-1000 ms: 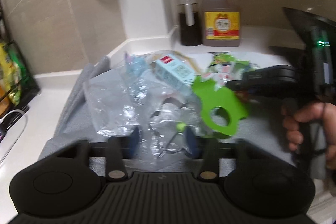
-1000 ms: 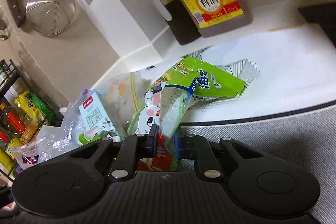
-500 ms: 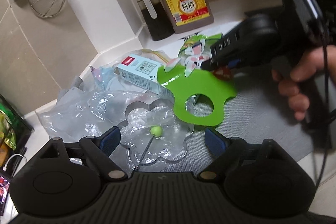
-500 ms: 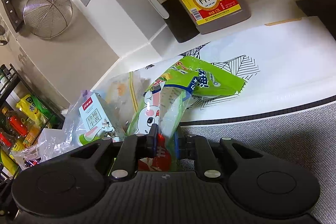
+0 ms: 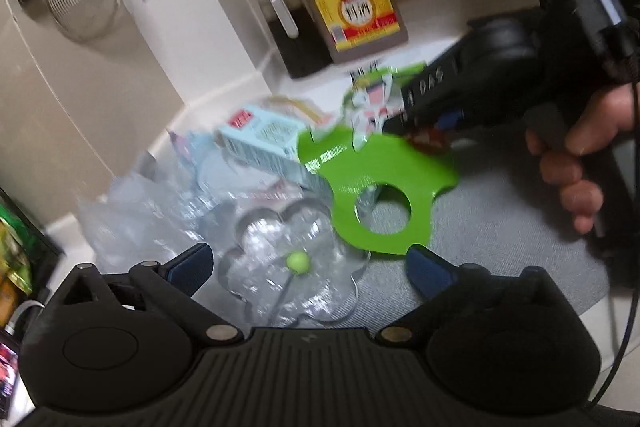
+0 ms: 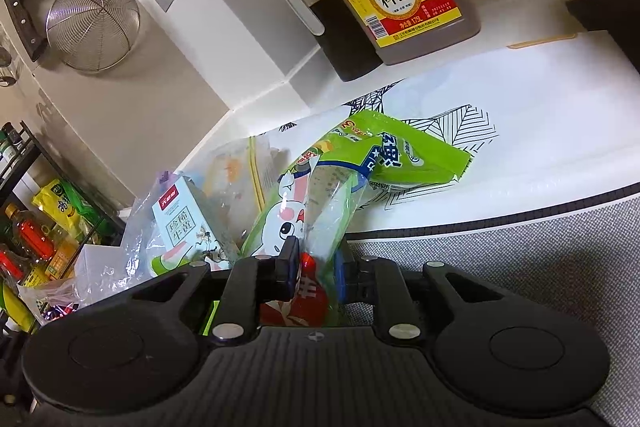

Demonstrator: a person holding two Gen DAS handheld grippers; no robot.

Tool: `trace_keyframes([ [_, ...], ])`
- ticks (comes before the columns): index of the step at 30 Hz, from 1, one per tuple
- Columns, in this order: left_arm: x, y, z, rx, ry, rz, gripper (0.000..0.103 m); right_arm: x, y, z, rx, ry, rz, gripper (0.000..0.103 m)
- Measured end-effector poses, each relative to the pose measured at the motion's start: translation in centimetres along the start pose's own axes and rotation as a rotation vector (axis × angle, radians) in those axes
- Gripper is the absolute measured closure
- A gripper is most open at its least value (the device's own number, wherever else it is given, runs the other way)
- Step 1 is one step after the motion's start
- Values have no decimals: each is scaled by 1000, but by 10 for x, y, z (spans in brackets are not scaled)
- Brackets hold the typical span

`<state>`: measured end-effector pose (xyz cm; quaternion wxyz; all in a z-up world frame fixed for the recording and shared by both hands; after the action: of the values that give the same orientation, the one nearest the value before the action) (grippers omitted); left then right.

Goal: Collect trash
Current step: 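Close the left tool on the metal flower cutter and lift it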

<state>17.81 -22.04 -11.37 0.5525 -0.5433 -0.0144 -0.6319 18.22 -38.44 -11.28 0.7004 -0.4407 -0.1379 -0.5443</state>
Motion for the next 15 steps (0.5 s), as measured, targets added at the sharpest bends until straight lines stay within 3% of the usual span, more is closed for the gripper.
trace_keyframes([
  [10, -5, 19, 19, -40, -108, 31, 0, 0, -1, 0, 1, 1, 0, 82],
  [11, -6, 19, 22, -51, -136, 40, 2, 0, -1, 0, 1, 1, 0, 82],
  [12, -5, 20, 24, -57, -160, 45, 14, 0, -1, 0, 1, 1, 0, 82],
  [15, -6, 9, 26, -45, -185, 28, 14, 0, -1, 0, 1, -2, -2, 83],
])
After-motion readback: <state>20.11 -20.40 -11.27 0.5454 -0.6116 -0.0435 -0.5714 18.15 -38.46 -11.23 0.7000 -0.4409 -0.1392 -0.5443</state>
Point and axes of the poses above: each gripper's, at about its wrist camera, not at the fingertips, and y roughly the way its jaws point, z to its left, x to its top, the point moved 9 cm from there along y, roughly the way its jaws point, and after that the axes turned 2 degrees about -x, right-handed, at the moved point
